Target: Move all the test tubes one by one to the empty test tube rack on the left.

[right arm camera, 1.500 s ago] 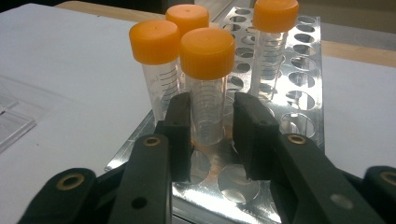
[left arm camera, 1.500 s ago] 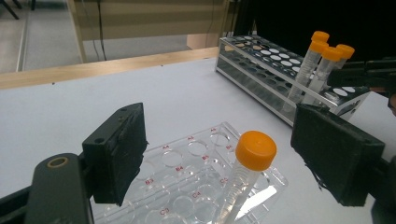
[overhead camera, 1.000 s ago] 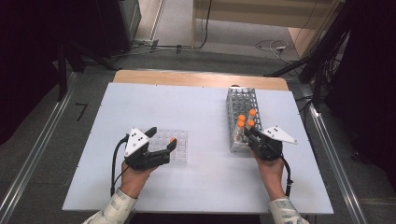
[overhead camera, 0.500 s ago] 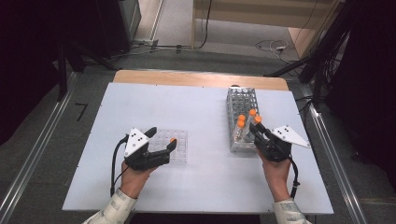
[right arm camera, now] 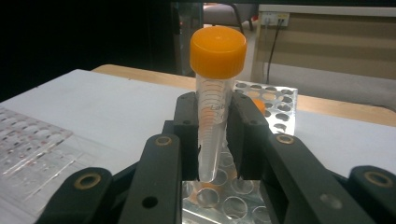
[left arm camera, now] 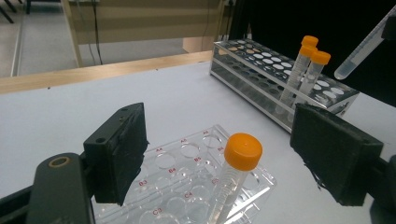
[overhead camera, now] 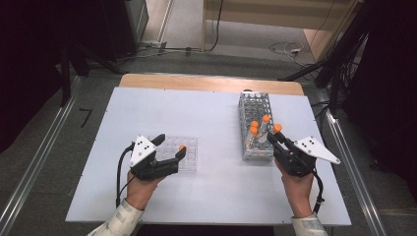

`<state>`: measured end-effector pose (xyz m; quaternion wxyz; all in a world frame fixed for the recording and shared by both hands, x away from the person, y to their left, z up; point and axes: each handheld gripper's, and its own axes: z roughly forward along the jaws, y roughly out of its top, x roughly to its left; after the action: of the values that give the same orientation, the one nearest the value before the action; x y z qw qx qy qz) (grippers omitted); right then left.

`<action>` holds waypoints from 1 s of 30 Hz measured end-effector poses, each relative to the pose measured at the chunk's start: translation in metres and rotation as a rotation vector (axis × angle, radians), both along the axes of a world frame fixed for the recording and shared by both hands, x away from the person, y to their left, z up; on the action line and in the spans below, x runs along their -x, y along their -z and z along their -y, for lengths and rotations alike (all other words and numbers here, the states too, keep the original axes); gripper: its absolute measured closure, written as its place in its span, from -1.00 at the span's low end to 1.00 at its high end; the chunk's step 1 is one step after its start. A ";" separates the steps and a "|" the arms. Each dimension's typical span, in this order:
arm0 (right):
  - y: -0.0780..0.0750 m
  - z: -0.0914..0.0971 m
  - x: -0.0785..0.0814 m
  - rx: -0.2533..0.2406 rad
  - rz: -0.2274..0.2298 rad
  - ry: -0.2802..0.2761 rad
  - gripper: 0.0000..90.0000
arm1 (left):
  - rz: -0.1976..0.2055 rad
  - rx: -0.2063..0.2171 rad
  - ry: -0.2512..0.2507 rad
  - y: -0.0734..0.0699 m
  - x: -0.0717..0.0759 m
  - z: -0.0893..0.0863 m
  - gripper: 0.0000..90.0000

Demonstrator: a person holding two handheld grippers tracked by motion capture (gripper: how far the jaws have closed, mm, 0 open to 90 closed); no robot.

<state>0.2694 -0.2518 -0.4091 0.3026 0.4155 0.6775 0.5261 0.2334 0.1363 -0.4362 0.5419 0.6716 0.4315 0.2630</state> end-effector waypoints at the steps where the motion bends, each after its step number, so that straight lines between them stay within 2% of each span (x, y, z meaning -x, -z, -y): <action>1: 0.000 0.000 0.000 0.000 0.000 0.000 0.61 | 0.001 0.001 -0.001 0.000 0.000 0.000 -0.58; 3: 0.000 0.000 0.003 -0.009 -0.005 -0.015 0.61 | 0.006 0.004 0.001 -0.001 0.001 0.000 -0.58; 13: 0.004 -0.011 0.015 0.011 -0.022 -0.077 0.61 | 0.015 0.008 0.011 -0.004 0.005 0.001 -0.57; 20: 0.009 -0.028 0.021 0.034 -0.036 -0.135 0.61 | 0.020 0.008 0.025 -0.005 0.007 0.004 -0.57; 30: 0.024 -0.058 0.028 0.074 -0.089 -0.241 0.61 | 0.029 0.006 0.058 -0.007 0.012 0.012 -0.58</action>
<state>0.2416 -0.1939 -0.4330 0.2218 0.3427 0.7542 0.5143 0.2215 0.1247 -0.4291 0.5575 0.6782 0.4049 0.2555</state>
